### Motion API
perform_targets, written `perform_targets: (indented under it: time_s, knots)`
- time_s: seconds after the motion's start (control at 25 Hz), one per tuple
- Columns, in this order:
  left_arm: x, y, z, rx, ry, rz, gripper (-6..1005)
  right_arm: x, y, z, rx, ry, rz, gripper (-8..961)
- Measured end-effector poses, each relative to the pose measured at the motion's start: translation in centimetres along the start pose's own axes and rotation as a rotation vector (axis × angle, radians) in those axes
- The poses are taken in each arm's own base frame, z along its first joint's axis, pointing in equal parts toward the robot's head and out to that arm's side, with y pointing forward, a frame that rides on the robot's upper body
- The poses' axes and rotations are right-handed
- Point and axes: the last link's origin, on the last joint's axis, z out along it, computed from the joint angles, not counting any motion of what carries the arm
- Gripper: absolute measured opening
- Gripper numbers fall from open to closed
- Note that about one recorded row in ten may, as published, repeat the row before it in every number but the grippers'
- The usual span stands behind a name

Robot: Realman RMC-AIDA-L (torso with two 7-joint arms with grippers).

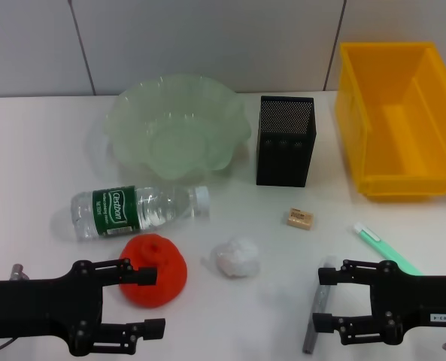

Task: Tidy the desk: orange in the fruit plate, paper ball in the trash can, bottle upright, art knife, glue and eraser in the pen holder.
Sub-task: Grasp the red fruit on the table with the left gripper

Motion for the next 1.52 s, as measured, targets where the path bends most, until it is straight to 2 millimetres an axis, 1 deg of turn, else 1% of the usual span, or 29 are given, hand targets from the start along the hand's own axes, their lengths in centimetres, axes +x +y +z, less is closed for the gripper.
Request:
perform_targets:
  time_s: [0.64, 0.72, 0.76, 0.8, 0.96, 1.0, 1.04, 1.36, 1.4, 1.52]
  knots:
    - [0.3, -0.6, 0.2, 0.017, -0.009, 0.004, 770, 0.0, -0.1, -0.1, 0.006, 0.004, 0.000, 810]
    - [0.5, -0.9, 0.4, 0.031, 0.000, 0.012, 766, 0.1, -0.1, -0.1, 0.008, 0.005, 0.001, 810]
    - [0.9, -2.3, 0.9, 0.105, -0.006, 0.048, 765, 0.1, -0.1, -0.1, 0.009, 0.005, 0.002, 810]
    - [0.9, -2.3, 0.9, 0.105, -0.006, 0.048, 763, 0.1, -0.1, -0.1, 0.009, 0.005, 0.002, 810]
    - [0.9, -3.9, 1.6, 0.198, -0.047, 0.092, 756, 0.1, -0.1, -0.1, 0.009, 0.005, 0.002, 810]
    - [0.9, -3.9, 1.6, 0.198, -0.047, 0.092, 754, 0.1, -0.1, -0.1, 0.009, 0.005, 0.002, 810]
    - [0.8, -4.4, 1.9, 0.229, -0.063, 0.102, 752, 0.1, -0.1, -0.1, 0.010, 0.005, 0.002, 810]
    - [0.4, -5.1, 2.1, 0.256, -0.121, 0.102, 738, 0.0, -0.1, -0.2, 0.004, 0.004, 0.000, 809]
    - [-0.1, -5.1, 2.5, 0.251, -0.153, 0.097, 737, 0.0, -0.1, -0.2, 0.004, 0.004, 0.000, 809]
    - [-0.4, -5.1, 2.9, 0.253, -0.172, 0.098, 731, 0.0, -0.1, -0.2, 0.004, 0.005, -0.002, 809]
